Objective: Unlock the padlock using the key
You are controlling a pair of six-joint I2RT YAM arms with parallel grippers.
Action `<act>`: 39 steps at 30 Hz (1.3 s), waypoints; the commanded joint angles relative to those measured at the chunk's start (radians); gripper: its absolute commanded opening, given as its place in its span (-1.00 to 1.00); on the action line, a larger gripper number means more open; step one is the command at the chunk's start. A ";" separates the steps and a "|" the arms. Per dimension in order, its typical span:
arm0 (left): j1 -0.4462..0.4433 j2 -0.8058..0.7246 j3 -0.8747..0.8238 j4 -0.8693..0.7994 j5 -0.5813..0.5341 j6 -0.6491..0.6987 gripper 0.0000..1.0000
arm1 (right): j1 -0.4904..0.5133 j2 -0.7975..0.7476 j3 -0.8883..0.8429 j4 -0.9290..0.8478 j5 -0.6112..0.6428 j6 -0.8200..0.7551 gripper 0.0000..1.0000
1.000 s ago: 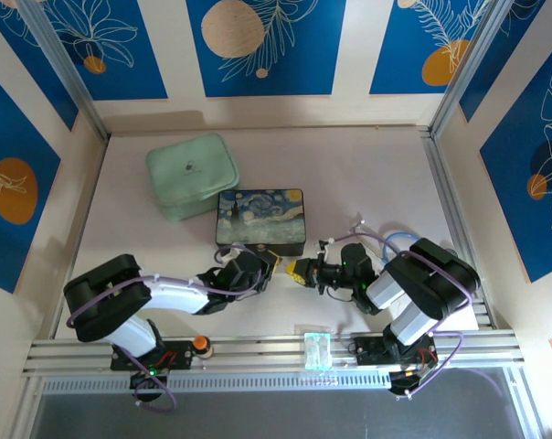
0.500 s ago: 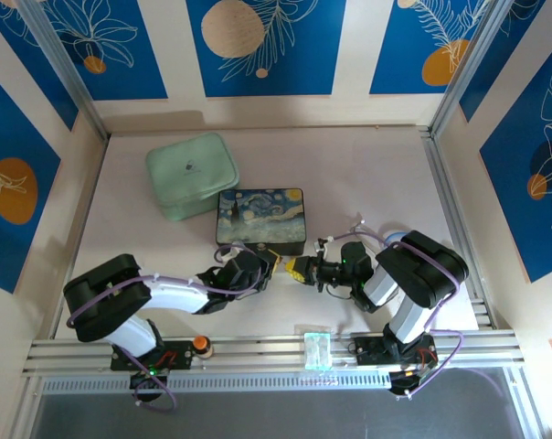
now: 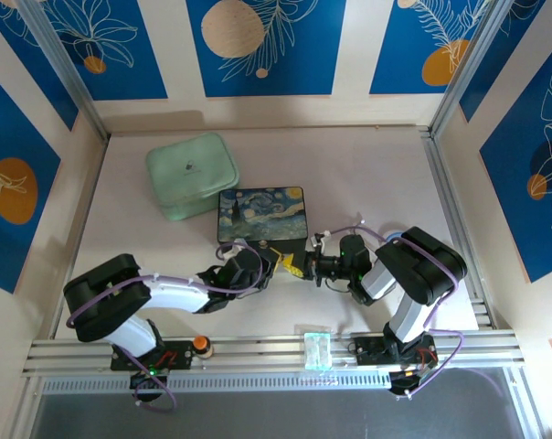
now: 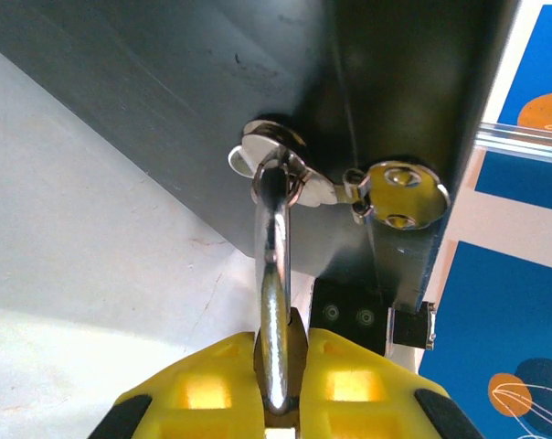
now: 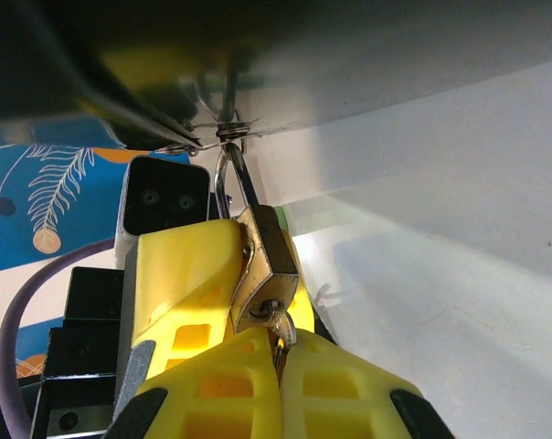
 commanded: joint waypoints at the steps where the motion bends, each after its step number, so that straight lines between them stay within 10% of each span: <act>1: -0.030 0.001 0.036 0.105 0.068 0.016 -1.00 | 0.017 0.004 0.040 0.005 0.019 -0.024 -0.92; 13: 0.003 -0.038 -0.064 0.130 -0.015 0.005 -1.00 | -0.017 -0.108 -0.031 -0.143 0.050 -0.071 -0.60; 22: 0.007 0.029 -0.050 0.230 0.003 -0.014 -1.00 | 0.011 -0.162 -0.026 -0.222 0.061 -0.101 -0.91; 39: 0.002 -0.043 -0.049 0.140 0.019 0.012 -1.00 | 0.020 -0.155 0.017 -0.255 0.095 -0.162 -0.89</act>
